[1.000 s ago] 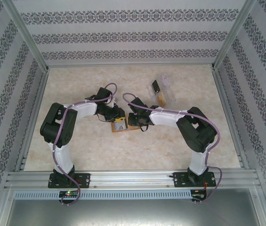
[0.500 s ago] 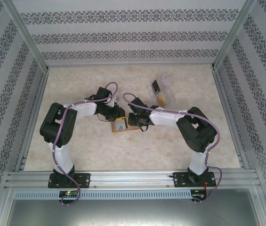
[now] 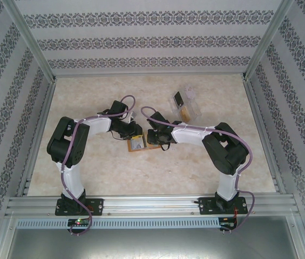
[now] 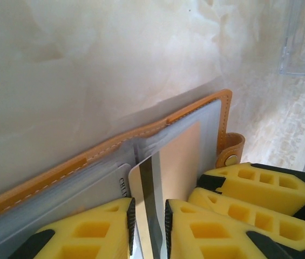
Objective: Take the credit cards out of the card holder
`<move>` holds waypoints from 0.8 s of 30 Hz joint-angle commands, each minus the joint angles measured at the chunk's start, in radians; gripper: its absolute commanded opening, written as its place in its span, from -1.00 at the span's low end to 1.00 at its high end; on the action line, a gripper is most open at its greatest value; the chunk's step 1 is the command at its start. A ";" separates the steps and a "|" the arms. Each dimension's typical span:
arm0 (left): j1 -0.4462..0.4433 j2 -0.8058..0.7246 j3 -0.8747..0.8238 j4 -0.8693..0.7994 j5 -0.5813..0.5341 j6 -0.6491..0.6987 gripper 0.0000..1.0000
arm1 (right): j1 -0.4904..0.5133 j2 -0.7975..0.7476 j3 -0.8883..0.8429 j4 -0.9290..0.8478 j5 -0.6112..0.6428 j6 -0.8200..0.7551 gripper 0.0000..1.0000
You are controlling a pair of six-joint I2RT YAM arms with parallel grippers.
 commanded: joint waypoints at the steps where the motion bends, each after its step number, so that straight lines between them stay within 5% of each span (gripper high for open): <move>1: 0.010 -0.026 0.010 -0.059 -0.049 0.046 -0.52 | -0.010 0.033 -0.004 -0.037 0.002 0.015 -0.51; 19: 0.009 0.015 0.006 0.036 0.086 0.019 -0.59 | -0.011 0.036 -0.003 -0.035 -0.011 0.015 -0.52; 24: 0.011 0.008 0.002 0.035 0.081 0.021 -0.76 | -0.012 0.036 -0.003 -0.040 -0.011 0.016 -0.52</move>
